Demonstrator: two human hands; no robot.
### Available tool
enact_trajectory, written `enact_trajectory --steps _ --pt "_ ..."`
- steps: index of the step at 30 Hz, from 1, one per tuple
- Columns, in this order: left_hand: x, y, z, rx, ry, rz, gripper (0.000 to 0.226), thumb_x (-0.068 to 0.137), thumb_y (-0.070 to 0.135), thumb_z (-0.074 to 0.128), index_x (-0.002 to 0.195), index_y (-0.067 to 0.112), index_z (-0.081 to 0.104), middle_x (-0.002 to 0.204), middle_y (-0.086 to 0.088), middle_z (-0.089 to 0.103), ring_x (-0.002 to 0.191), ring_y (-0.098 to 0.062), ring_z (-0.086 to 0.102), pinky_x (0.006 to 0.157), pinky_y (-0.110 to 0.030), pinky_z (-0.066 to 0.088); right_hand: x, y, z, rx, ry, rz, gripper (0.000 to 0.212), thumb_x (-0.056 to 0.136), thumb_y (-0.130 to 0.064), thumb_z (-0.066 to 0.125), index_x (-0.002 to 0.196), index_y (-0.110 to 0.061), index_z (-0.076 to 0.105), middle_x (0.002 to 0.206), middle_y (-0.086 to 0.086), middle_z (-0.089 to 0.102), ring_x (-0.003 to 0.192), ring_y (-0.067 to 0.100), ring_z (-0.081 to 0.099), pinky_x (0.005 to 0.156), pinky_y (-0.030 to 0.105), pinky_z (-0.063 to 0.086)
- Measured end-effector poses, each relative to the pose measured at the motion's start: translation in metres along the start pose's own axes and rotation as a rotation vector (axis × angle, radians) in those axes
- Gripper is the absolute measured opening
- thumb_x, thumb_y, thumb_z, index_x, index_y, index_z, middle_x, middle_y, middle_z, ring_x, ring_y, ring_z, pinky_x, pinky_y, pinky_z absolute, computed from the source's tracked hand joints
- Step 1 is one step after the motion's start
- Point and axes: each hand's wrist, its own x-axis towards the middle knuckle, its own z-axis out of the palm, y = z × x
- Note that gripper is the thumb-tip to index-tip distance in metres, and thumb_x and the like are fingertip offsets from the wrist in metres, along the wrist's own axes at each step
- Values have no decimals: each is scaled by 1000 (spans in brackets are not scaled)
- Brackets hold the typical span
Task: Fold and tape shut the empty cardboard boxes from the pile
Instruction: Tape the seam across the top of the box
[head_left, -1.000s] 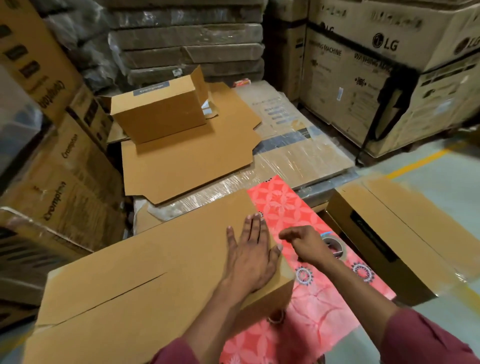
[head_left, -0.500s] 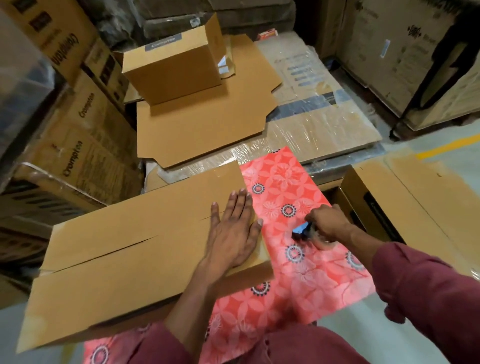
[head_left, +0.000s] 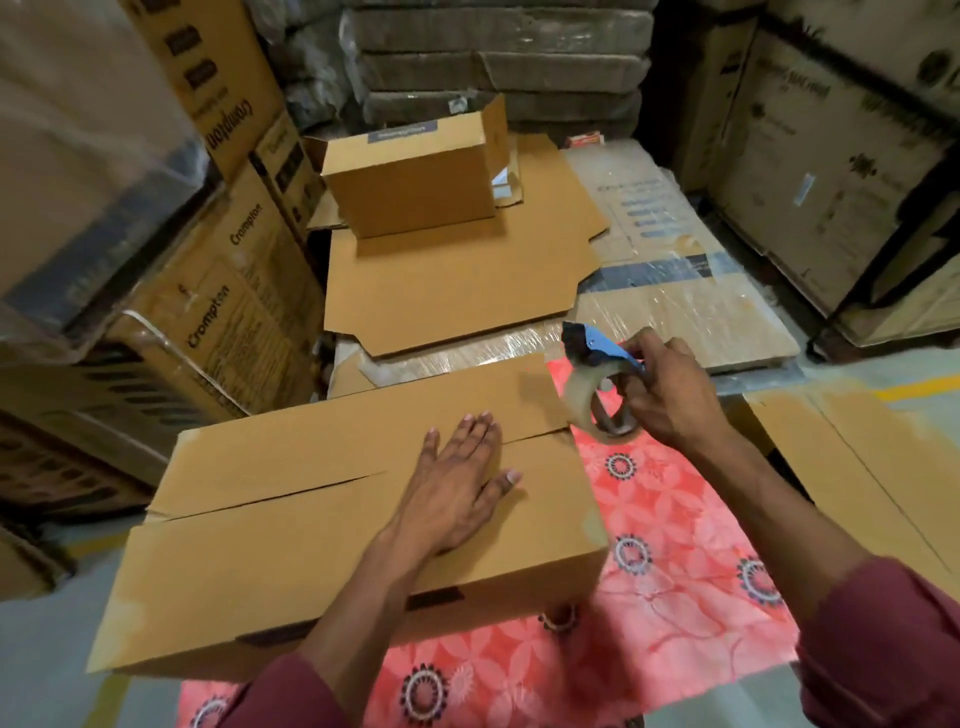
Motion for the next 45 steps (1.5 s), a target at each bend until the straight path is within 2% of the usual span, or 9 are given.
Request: enact_trajectory --steps 12,18,24,28,31,34,38,41,45 --pt "-189 -291 -37 102 -10 -556 99 85 87 4 166 31 -7 174 -2 -15 160 -22 -13 121 -68 -7 -26 -251 149 138 -184 -346 48 95 -15 66 132 -37 44 119 -1 49 102 18 54 82 35 45" --pt "-206 -314 -20 -433 59 -492 104 92 83 33 162 28 -20 173 -7 -17 160 -26 -12 129 -45 4 -47 -329 224 196 -246 -439 63 93 -7 63 144 -34 41 128 1 42 99 23 57 79 44 54" --pt "-214 -288 -13 -373 40 -523 103 92 84 30 161 30 -25 172 -12 -18 161 -30 -7 126 -59 11 -55 -355 251 57 -318 -588 71 89 -25 52 158 -26 32 131 5 39 83 31 58 62 37 50" --pt "-213 -294 -13 -481 26 -495 105 86 88 23 161 32 -23 172 -13 -18 160 -29 -11 127 -58 10 -51 -355 260 -79 -353 -678 77 92 -11 63 159 -29 28 136 7 48 107 31 56 73 39 51" --pt "-212 -302 -13 -697 115 -476 93 94 78 26 166 30 -7 174 -5 -9 161 -20 -9 129 -52 8 -55 -359 256 -125 -371 -724 66 93 -28 47 158 -28 30 129 7 51 106 31 53 71 40 52" --pt "-206 -306 -12 -933 439 -572 64 108 57 35 162 24 34 169 -2 30 157 -18 24 127 -39 22 -53 -364 252 -116 -396 -719 66 91 -38 39 156 -29 31 124 7 51 104 29 53 71 40 51" --pt "-197 -301 -25 -1159 850 -698 39 107 51 47 107 26 77 110 7 75 94 -8 65 80 -28 49 -50 -362 251 -128 -413 -739 75 90 -12 59 157 -29 28 126 7 49 105 29 51 75 38 47" --pt "-190 -301 -37 -1299 710 -628 46 101 61 52 80 28 76 83 4 77 72 -9 66 70 -34 50 -48 -364 250 -146 -440 -742 74 86 -22 48 157 -29 28 128 8 49 105 28 50 76 38 47" --pt "-192 -297 -58 -1347 438 -652 64 102 72 35 91 26 78 88 -4 79 69 -4 68 67 -31 43 -49 -369 248 -181 -448 -771 72 87 -39 32 157 -26 30 132 10 49 108 28 50 78 36 45"
